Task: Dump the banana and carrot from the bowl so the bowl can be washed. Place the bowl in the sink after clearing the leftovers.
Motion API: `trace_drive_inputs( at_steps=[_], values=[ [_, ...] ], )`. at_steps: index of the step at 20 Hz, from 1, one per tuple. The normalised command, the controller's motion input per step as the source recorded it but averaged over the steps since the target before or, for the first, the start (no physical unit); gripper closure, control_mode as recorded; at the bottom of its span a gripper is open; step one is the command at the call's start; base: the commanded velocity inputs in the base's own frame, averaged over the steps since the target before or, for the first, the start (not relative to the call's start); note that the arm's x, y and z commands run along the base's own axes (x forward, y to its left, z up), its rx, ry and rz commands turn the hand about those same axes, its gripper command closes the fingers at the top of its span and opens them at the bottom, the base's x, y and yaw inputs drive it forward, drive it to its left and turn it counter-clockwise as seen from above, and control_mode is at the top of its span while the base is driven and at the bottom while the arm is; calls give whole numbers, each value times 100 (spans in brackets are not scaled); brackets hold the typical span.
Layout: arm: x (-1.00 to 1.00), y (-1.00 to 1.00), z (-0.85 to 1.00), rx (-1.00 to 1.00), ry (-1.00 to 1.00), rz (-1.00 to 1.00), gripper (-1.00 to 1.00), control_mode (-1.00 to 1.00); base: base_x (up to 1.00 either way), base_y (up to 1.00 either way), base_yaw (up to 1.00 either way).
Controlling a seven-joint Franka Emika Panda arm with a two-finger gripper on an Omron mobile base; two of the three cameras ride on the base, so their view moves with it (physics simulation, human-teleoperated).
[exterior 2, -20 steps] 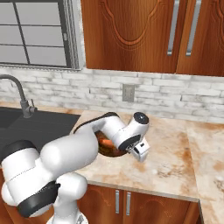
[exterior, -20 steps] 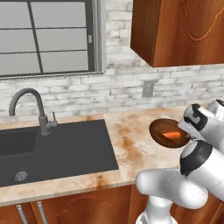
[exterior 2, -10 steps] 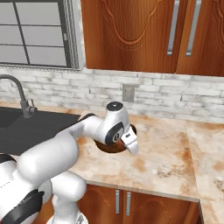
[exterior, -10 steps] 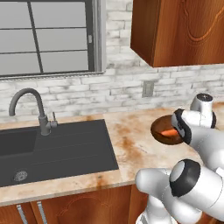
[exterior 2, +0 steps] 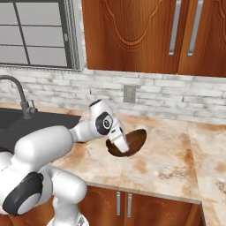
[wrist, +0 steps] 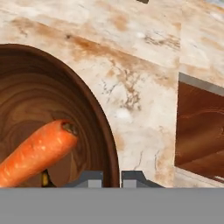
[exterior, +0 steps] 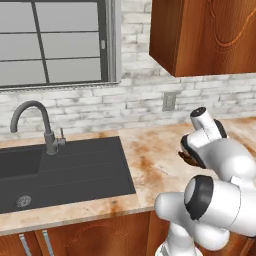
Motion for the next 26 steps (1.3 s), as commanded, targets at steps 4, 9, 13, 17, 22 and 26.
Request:
trace_drive_inputs(
  at_steps=[4, 9, 13, 17, 22, 26],
  values=[
    [0, 41, 0, -27, -11, -17, 100, -100, 0, 0, 0],
    [-7, 7, 26, -10, -7, -1, 100, -100, 0, 0, 0],
    [-5, 1, 31, -18, 0, -9, 100, -100, 0, 0, 0],
    [2, 23, -10, -28, 4, 0, 100, -100, 0, 0, 0],
    [2, 13, -7, -23, 2, 0, 100, -100, 0, 0, 0],
    [2, 8, 4, -15, 1, 0, 100, -100, 0, 0, 0]
  ],
)
